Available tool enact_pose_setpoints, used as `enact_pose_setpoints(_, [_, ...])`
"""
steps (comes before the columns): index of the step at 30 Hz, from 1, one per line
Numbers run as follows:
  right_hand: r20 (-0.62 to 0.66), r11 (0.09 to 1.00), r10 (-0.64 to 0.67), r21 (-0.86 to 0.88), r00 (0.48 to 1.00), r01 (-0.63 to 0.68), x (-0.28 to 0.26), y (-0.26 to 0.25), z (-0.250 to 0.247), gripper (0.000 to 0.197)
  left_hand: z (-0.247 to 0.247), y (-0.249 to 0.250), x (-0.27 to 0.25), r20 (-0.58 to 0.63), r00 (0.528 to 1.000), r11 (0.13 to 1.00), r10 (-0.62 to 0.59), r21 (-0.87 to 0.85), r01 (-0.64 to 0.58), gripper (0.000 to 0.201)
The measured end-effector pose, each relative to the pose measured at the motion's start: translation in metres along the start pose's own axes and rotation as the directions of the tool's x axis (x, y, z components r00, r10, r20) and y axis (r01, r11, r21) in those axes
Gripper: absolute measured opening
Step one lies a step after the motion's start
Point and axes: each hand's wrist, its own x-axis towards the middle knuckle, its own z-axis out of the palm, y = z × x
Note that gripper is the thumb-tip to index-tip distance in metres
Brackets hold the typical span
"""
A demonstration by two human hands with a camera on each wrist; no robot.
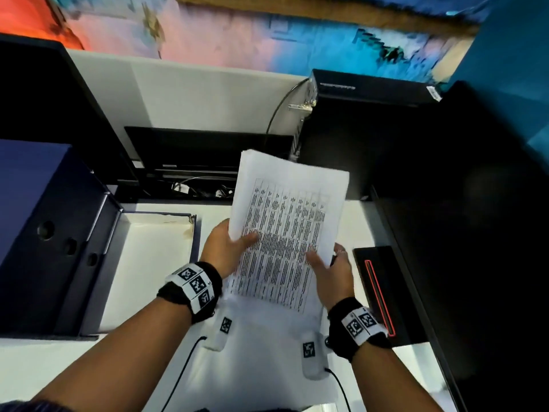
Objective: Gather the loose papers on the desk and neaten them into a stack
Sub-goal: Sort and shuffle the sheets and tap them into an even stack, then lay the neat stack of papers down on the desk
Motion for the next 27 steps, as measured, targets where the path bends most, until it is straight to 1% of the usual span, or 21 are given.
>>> enact_pose_setpoints(2, [0.106,0.973,0.123,-0.211,0.987,-0.099,-0.008,0.034,0.013,0.055,0.011,-0.032,0.000,-0.002,0.990,0.971,-0.138,0.197,0.136,0.047])
enact_pose_setpoints(3, [0.154,0.940,0.185,-0.316,0.970,-0.129,-0.013,0.048,0.018,0.062,0.016,-0.044,-0.001,-0.019,0.978,0.935,-0.206,0.292,0.203,0.050])
enact_pose_setpoints(4, [0.179,0.912,0.224,-0.385,0.958,-0.141,-0.015,0.058,0.020,0.065,0.020,-0.051,-0.002,-0.041,0.964,0.895,-0.261,0.363,0.258,0.054])
enact_pose_setpoints(5, [0.190,0.899,0.247,-0.410,0.950,-0.152,-0.016,0.062,0.022,0.066,0.022,-0.055,-0.002,-0.047,0.955,0.874,-0.292,0.394,0.286,0.057])
enact_pose_setpoints(6, [0.196,0.898,0.261,-0.408,0.945,-0.163,-0.014,0.062,0.022,0.066,0.023,-0.055,-0.001,-0.042,0.954,0.871,-0.296,0.398,0.288,0.059])
enact_pose_setpoints(8, [0.191,0.891,0.268,-0.422,0.944,-0.167,-0.010,0.059,0.024,0.066,0.027,-0.056,0.003,-0.052,0.956,0.891,-0.290,0.350,0.289,0.059])
enact_pose_setpoints(10, [0.182,0.881,0.259,-0.447,0.949,-0.154,-0.008,0.057,0.027,0.065,0.033,-0.058,0.005,-0.109,0.955,0.895,-0.276,0.332,0.297,0.057])
enact_pose_setpoints(12, [0.188,0.887,0.252,-0.437,0.949,-0.149,-0.006,0.058,0.026,0.063,0.037,-0.064,0.005,-0.142,0.955,0.892,-0.259,0.345,0.293,0.051])
enact_pose_setpoints(15, [0.207,0.902,0.238,-0.409,0.949,-0.137,-0.004,0.060,0.020,0.057,0.035,-0.073,0.007,-0.094,0.968,0.928,-0.234,0.274,0.251,0.039])
enact_pose_setpoints(18, [0.218,0.913,0.225,-0.389,0.950,-0.127,-0.005,0.058,0.018,0.058,0.032,-0.072,0.007,-0.077,0.955,0.933,-0.286,0.205,0.296,0.040])
enact_pose_setpoints(20, [0.223,0.916,0.228,-0.379,0.948,-0.131,-0.005,0.058,0.017,0.057,0.029,-0.069,0.010,-0.022,0.941,0.921,-0.338,0.198,0.335,0.044])
enact_pose_setpoints(22, [0.202,0.923,0.252,-0.344,0.946,-0.173,-0.001,0.059,0.014,0.056,0.021,-0.067,0.014,0.009,0.933,0.906,-0.359,0.242,0.347,0.045])
enact_pose_setpoints(24, [0.174,0.927,0.282,-0.302,0.944,-0.222,0.001,0.062,0.010,0.053,0.018,-0.066,0.015,-0.004,0.936,0.903,-0.351,0.263,0.340,0.043])
enact_pose_setpoints(26, [0.175,0.930,0.324,-0.237,0.930,-0.280,0.005,0.066,0.002,0.038,0.020,-0.067,0.013,-0.030,0.941,0.911,-0.338,0.239,0.335,0.044])
enact_pose_setpoints(27, [0.184,0.931,0.356,-0.159,0.916,-0.330,0.006,0.067,-0.002,0.030,0.021,-0.069,0.011,-0.049,0.940,0.915,-0.339,0.213,0.341,0.047])
